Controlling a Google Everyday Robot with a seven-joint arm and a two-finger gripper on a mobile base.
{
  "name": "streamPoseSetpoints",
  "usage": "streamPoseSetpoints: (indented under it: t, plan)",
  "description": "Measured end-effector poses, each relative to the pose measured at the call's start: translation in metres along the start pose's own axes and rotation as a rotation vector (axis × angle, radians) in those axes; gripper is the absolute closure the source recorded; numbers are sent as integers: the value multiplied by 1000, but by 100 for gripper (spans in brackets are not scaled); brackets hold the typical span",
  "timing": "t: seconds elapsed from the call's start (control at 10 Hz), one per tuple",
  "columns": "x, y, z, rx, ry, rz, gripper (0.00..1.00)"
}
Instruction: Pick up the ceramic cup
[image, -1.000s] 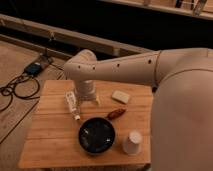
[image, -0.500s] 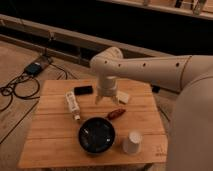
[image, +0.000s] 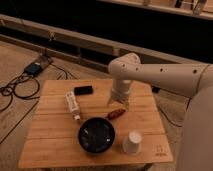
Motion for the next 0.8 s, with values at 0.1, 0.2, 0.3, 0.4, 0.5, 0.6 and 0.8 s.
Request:
streamPoseSetpoints:
  t: [0.1, 0.2, 0.3, 0.4, 0.5, 0.6, 0.8]
  plan:
    - [7, -9, 2, -2, -4, 23, 35]
    - [15, -16, 5, -2, -8, 41, 35]
    - [25, -26, 11, 3, -18, 55, 35]
    - [36, -34, 16, 4, -28, 68, 35]
    - [42, -39, 19, 7, -35, 77, 35]
    - [51, -48, 23, 13, -46, 89, 35]
    - [66, -64, 28, 24, -66, 117, 35]
